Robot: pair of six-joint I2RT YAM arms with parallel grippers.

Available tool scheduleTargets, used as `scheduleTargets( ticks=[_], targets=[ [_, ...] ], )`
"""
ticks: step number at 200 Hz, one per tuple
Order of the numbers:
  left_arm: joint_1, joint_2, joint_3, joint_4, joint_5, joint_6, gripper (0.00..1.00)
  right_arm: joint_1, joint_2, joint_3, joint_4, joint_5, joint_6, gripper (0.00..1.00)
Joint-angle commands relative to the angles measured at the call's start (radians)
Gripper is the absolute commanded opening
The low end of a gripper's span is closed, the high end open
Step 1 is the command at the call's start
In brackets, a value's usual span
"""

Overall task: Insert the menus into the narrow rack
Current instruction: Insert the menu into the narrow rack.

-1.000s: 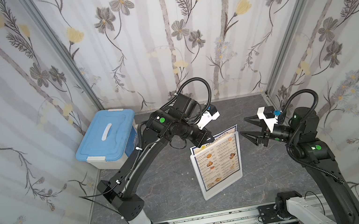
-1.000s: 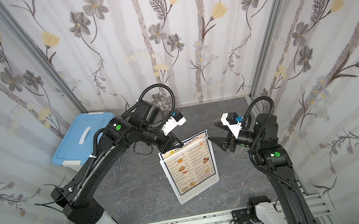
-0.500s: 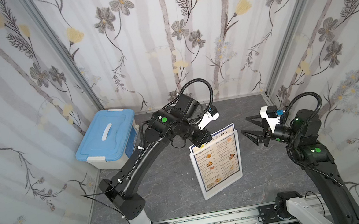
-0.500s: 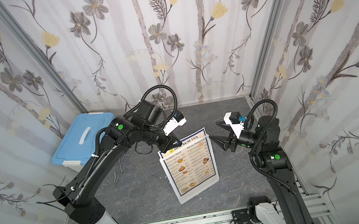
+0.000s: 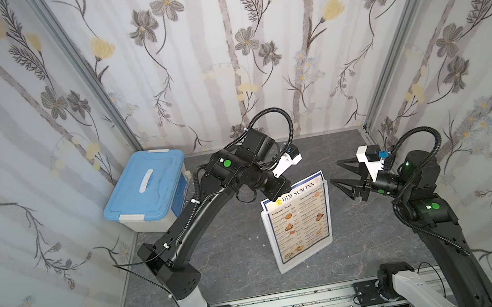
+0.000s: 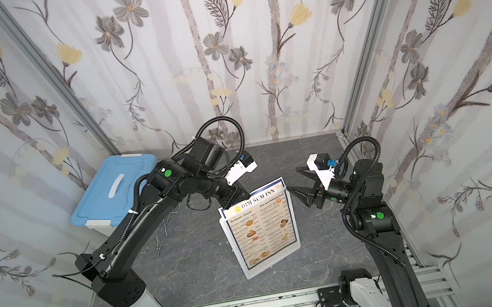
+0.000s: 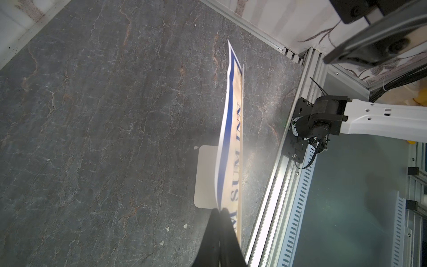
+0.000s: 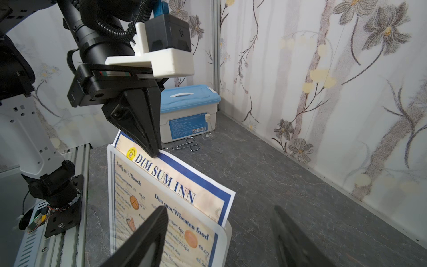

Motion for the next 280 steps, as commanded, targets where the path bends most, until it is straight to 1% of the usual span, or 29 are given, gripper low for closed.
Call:
scheduleTargets(
  ticks=[1,28,62,76,96,107,111,119,123,132,136,143,148,153,163,170,180,194,204,211,229,250,263,267,280],
  targets=[
    [-0.008,0.007,0.005,-0.011,0.035,0.018,0.01,0.0,0.001,0.0,0.035,-0.012,-0.001,0.72],
    [-0.01,0.003,0.004,-0.011,0.071,0.003,0.05,0.0,0.002,-0.004,0.034,-0.013,-0.001,0.72],
    [-0.014,0.002,-0.021,-0.012,0.106,-0.012,0.16,0.001,0.003,-0.005,0.039,-0.032,0.007,0.72],
    [-0.013,0.003,-0.022,-0.013,0.116,-0.018,0.21,0.012,0.003,0.006,0.047,-0.043,0.04,0.72],
    [-0.012,-0.002,-0.007,-0.012,0.087,-0.032,0.26,0.06,-0.003,0.039,0.051,0.001,0.117,0.68],
    [-0.009,-0.01,0.005,0.005,0.073,-0.051,0.3,0.117,-0.011,0.056,0.038,0.091,0.142,0.65],
    [-0.006,-0.016,0.007,0.018,0.064,-0.066,0.32,0.142,-0.014,0.06,0.032,0.129,0.151,0.62],
    [0.004,-0.032,0.008,0.054,0.068,-0.099,0.34,0.192,-0.015,0.061,0.033,0.203,0.178,0.5],
    [0.01,-0.043,0.004,0.075,0.072,-0.117,0.36,0.217,-0.015,0.06,0.033,0.24,0.193,0.43],
    [0.023,-0.075,-0.021,0.14,0.035,-0.174,0.41,0.266,-0.005,0.065,0.02,0.342,0.233,0.24],
    [0.028,-0.094,-0.04,0.177,0.023,-0.195,0.41,0.286,0.004,0.068,0.009,0.379,0.25,0.19],
    [0.041,-0.132,-0.085,0.243,0.01,-0.229,0.41,0.32,0.02,0.076,-0.008,0.426,0.258,0.13],
    [0.048,-0.163,-0.126,0.3,-0.02,-0.26,0.43,0.346,0.03,0.08,-0.015,0.474,0.267,0.09],
    [0.052,-0.198,-0.177,0.363,-0.056,-0.294,0.44,0.376,0.04,0.086,-0.02,0.53,0.278,0.07],
    [0.055,-0.271,-0.293,0.494,-0.072,-0.342,0.47,0.441,0.063,0.104,-0.037,0.622,0.279,0.02],
    [0.044,-0.312,-0.367,0.575,-0.116,-0.372,0.49,0.479,0.078,0.121,-0.045,0.681,0.281,0.0],
    [0.024,-0.352,-0.44,0.649,-0.15,-0.399,0.51,0.524,0.104,0.148,-0.063,0.736,0.284,0.0],
    [-0.018,-0.362,-0.478,0.648,-0.254,-0.418,0.53,0.573,0.14,0.191,-0.124,0.822,0.293,0.0],
    [-0.038,-0.362,-0.501,0.651,-0.289,-0.422,0.5,0.596,0.153,0.207,-0.173,0.871,0.289,0.0],
    [-0.053,-0.367,-0.519,0.647,-0.336,-0.426,0.5,0.603,0.155,0.209,-0.195,0.886,0.288,0.0],
    [-0.062,-0.375,-0.557,0.644,-0.379,-0.43,0.48,0.62,0.141,0.185,-0.211,0.895,0.275,0.0],
    [-0.063,-0.385,-0.592,0.628,-0.393,-0.421,0.48,0.63,0.157,0.178,-0.254,0.911,0.273,0.0],
    [-0.062,-0.391,-0.593,0.623,-0.376,-0.413,0.48,0.634,0.156,0.176,-0.267,0.915,0.276,0.0],
    [-0.062,-0.39,-0.619,0.619,-0.369,-0.41,0.48,0.634,0.154,0.173,-0.268,0.913,0.276,0.0],
    [-0.062,-0.387,-0.627,0.596,-0.342,-0.404,0.48,0.636,0.149,0.164,-0.28,0.91,0.272,0.0]
  ],
)
